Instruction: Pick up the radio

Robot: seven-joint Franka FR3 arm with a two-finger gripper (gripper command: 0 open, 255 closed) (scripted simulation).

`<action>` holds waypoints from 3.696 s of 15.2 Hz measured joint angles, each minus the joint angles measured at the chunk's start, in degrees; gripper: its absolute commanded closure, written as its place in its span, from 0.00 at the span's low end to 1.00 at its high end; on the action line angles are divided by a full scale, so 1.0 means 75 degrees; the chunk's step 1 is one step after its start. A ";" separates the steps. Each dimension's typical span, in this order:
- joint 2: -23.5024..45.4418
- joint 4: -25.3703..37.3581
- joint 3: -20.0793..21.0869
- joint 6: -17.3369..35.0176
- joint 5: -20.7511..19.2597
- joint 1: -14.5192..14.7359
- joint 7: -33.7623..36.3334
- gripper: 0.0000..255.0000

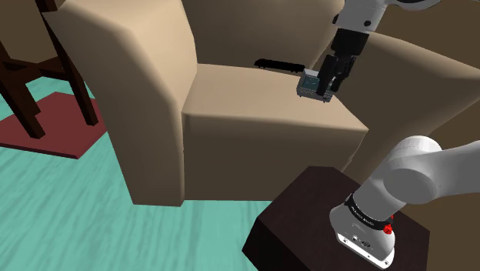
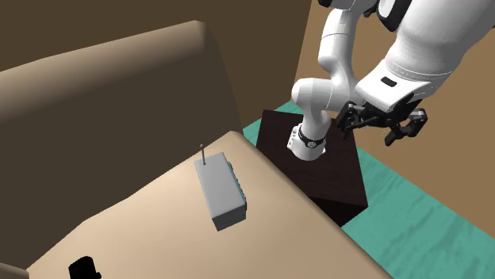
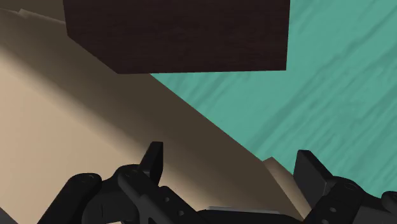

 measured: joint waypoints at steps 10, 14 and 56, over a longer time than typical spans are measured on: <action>0.0831 0.0447 -0.0810 0.0666 -0.1043 -0.0657 -0.0674 0.00; 0.1340 0.0826 -0.1211 0.0998 -0.1478 -0.0943 -0.0982 0.00; 0.3987 0.3293 -0.2925 0.2319 -0.2376 -0.1883 -0.2240 1.00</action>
